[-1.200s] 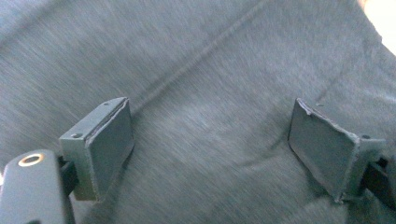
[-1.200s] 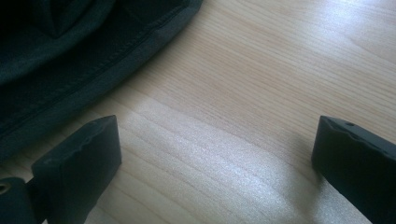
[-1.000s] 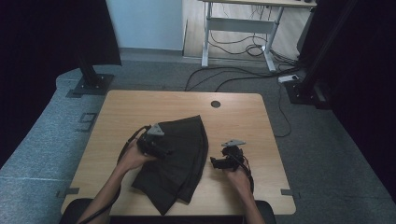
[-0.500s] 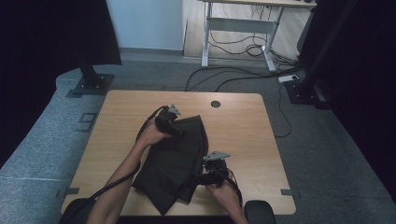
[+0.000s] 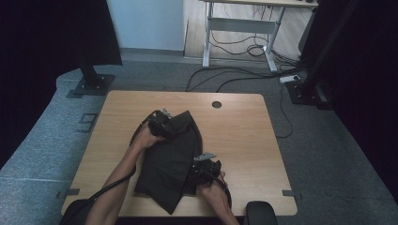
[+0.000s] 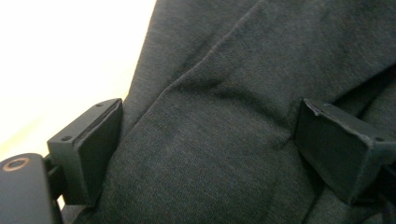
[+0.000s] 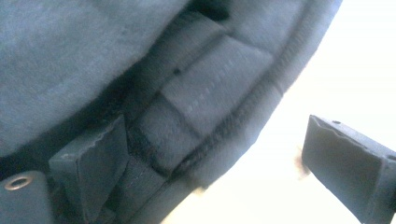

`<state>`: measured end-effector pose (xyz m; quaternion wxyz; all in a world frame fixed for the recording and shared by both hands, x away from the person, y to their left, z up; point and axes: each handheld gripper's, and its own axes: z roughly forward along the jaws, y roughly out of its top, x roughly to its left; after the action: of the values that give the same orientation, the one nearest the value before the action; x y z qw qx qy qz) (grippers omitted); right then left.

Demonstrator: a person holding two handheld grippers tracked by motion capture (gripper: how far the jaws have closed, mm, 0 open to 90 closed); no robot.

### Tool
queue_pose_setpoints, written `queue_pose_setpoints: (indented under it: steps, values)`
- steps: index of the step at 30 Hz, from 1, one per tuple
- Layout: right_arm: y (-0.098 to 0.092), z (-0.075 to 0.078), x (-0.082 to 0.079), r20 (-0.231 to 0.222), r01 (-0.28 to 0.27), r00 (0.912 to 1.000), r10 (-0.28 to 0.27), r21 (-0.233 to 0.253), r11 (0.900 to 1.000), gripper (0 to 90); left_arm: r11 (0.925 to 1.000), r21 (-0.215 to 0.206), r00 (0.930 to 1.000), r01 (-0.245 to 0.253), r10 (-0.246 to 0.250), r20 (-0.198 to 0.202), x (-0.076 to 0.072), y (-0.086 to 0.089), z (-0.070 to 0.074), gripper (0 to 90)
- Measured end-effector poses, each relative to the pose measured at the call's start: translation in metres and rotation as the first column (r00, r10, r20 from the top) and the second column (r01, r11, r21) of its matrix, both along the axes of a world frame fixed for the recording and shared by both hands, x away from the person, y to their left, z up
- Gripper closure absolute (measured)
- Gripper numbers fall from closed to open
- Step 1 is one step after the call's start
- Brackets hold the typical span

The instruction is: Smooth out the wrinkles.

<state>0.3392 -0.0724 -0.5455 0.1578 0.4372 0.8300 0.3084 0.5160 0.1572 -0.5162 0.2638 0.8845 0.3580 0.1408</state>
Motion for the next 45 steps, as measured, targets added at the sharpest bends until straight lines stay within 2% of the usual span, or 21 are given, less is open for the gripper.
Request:
queue_pose_setpoints:
  steps: [4,7,12,17,19,21,23,24,26,29,30,32,33,34,37,41,42,45]
  values:
    - [-0.007,0.002,0.013,-0.011,-0.001,0.9999,0.001,-0.020,1.000,7.7,0.9995,-0.020,0.9995,-0.026,0.026,-0.017,-0.009,0.021,0.001,11.5]
    - [-0.016,0.002,0.026,-0.018,0.016,0.9997,-0.017,-0.025,1.000,7.8,0.9993,-0.021,0.9994,-0.032,0.031,-0.012,-0.020,0.033,0.000,11.9]
    - [-0.033,0.003,0.052,-0.021,0.033,0.9992,-0.033,-0.030,0.999,7.8,0.9972,-0.053,0.9986,-0.053,0.053,-0.004,-0.041,0.048,-0.002,12.6]
    - [-0.049,0.004,0.082,-0.032,0.057,0.9978,-0.058,-0.035,0.998,8.5,0.9878,-0.096,0.9925,-0.123,0.122,-0.009,-0.064,0.057,0.000,14.3]
    - [-0.052,0.004,0.090,-0.035,0.055,0.9978,-0.056,-0.027,0.998,10.6,0.9846,-0.110,0.9904,-0.136,0.138,0.013,-0.071,0.063,0.005,14.3]
    - [-0.053,0.008,0.094,-0.052,0.028,0.9982,-0.029,-0.033,0.999,15.7,0.9805,-0.127,0.9844,-0.149,0.160,0.074,-0.076,0.070,0.017,14.6]
    - [-0.055,0.017,0.091,-0.026,0.038,0.9988,-0.040,-0.074,0.997,15.7,0.9756,-0.165,0.9789,-0.145,0.166,0.120,-0.078,0.077,0.031,14.8]
    - [-0.057,0.023,0.087,-0.018,0.037,0.9991,-0.038,-0.053,0.998,15.7,0.9743,-0.183,0.9789,-0.132,0.157,0.131,-0.078,0.079,0.038,15.4]
    - [-0.061,0.037,0.077,-0.001,0.041,0.9992,-0.041,-0.015,0.999,15.6,0.9787,-0.177,0.9806,-0.104,0.130,0.146,-0.077,0.078,0.046,16.2]
    - [-0.064,0.056,0.058,0.040,0.039,0.9984,-0.039,0.006,0.999,14.9,0.9928,-0.096,0.9844,-0.071,0.086,0.154,-0.072,0.070,0.044,16.2]
    - [-0.064,0.060,0.052,0.046,0.035,0.9983,-0.036,0.016,0.999,14.6,0.9955,-0.065,0.9858,-0.070,0.079,0.148,-0.069,0.067,0.040,16.2]
    - [-0.063,0.064,0.039,0.043,0.027,0.9986,-0.029,0.037,0.999,13.9,0.9958,-0.015,0.9855,-0.090,0.091,0.143,-0.063,0.066,0.029,15.8]
    - [-0.061,0.063,0.033,0.032,0.016,0.9993,-0.018,0.046,0.999,13.8,0.9939,-0.001,0.9851,-0.110,0.109,0.133,-0.058,0.068,0.023,16.0]
    - [-0.058,0.060,0.029,0.018,0.002,0.9998,-0.003,0.046,0.999,13.6,0.9916,-0.012,0.9852,-0.129,0.129,0.113,-0.054,0.072,0.016,15.9]
    - [-0.046,0.046,0.021,-0.023,-0.021,0.9995,0.021,0.031,0.999,13.7,0.9830,-0.081,0.9834,-0.165,0.170,0.064,-0.049,0.082,0.004,15.9]
    - [-0.032,0.020,0.024,-0.068,-0.011,0.9977,0.008,-0.036,0.999,12.2,0.9764,-0.119,0.9827,-0.180,0.184,0.022,-0.053,0.091,-0.002,17.9]
    - [-0.030,0.012,0.027,-0.075,-0.013,0.9972,0.010,-0.045,0.999,8.0,0.9764,-0.119,0.9827,-0.180,0.184,0.022,-0.053,0.091,-0.002,18.8]
    - [-0.032,0.008,0.030,-0.071,0.005,0.9974,-0.007,-0.039,0.999,7.3,0.9706,-0.140,0.9800,-0.195,0.199,0.011,-0.059,0.095,-0.005,22.0]
